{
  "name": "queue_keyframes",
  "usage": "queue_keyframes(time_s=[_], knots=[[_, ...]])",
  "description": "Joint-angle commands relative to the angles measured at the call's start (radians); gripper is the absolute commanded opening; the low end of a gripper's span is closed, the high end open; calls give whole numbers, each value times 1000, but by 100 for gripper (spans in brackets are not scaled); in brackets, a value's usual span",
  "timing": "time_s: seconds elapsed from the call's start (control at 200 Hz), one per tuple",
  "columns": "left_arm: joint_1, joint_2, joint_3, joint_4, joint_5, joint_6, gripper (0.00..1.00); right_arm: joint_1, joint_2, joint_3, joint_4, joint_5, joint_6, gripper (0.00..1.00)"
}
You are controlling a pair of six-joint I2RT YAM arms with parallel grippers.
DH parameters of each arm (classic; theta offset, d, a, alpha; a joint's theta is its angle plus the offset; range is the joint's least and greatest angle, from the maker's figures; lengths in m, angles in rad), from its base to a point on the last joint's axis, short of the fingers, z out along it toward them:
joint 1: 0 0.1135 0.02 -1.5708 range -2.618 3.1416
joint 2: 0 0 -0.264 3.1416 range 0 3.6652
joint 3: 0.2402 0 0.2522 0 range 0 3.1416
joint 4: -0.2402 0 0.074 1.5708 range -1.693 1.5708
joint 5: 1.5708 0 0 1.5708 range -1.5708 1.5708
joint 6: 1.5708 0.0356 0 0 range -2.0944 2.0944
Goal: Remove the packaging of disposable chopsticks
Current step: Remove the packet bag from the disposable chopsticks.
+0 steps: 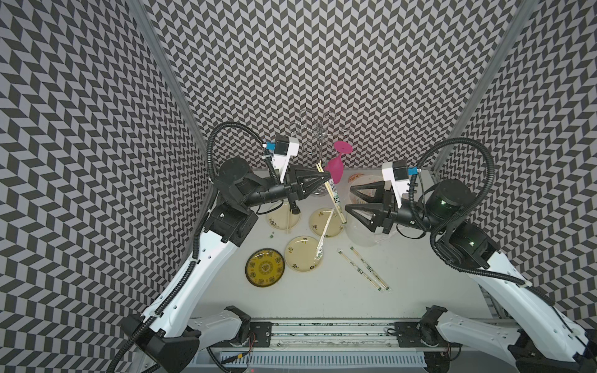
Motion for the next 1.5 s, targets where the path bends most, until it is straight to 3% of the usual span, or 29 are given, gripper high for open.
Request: queue_keyframes(time_s=[0.0, 0.24, 0.325, 0.541, 0.786, 0.946, 1.071, 1.497], knots=[[-33, -7, -35, -88, -7, 94, 0, 4, 26, 44, 6, 40, -16, 69], [-129, 15, -24, -216, -35, 222, 0, 4, 85, 103, 11, 66, 2, 59], [-131, 11, -21, -220, -45, 226, 0, 4, 87, 102, 12, 77, 5, 55], [-131, 16, -8, -229, -38, 226, 0, 4, 91, 101, 8, 44, 14, 27], [-134, 22, 2, -224, -36, 222, 0, 4, 94, 89, 11, 24, 27, 25], [-134, 27, 20, -231, -34, 224, 0, 5, 97, 88, 5, 7, 24, 15], [-134, 29, 26, -232, -35, 225, 0, 4, 93, 87, 3, 14, 23, 0], [-101, -47, -10, -159, -206, 177, 0, 5, 17, 51, -5, 249, 0, 0]])
